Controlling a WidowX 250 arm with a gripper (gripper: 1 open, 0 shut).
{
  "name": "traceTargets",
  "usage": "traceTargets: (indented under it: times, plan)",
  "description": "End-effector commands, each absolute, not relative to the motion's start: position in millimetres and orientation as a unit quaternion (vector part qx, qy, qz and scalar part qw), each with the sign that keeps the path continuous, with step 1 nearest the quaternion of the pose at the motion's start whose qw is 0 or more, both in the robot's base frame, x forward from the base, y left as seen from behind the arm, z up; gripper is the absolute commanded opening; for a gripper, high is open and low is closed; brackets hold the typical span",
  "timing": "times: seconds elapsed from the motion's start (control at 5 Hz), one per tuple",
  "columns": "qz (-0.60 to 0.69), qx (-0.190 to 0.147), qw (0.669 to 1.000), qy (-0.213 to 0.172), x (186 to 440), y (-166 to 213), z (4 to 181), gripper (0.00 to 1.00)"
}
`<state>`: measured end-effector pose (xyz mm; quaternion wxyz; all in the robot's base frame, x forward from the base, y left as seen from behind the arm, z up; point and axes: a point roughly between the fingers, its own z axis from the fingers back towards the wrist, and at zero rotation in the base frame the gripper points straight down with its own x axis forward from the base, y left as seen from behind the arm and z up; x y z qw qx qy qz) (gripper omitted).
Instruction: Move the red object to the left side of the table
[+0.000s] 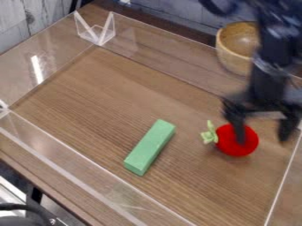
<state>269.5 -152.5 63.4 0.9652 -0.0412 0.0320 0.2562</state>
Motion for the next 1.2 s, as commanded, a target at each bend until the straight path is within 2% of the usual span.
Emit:
traceTargets:
  times: [0.0,1.0]
  plan:
    - [0.355,-0.062,0.933,0.007,283,-145,59.5,1.00]
    - [0.387,-0.054,0.920,0.003,298,-116,48.2,1.00]
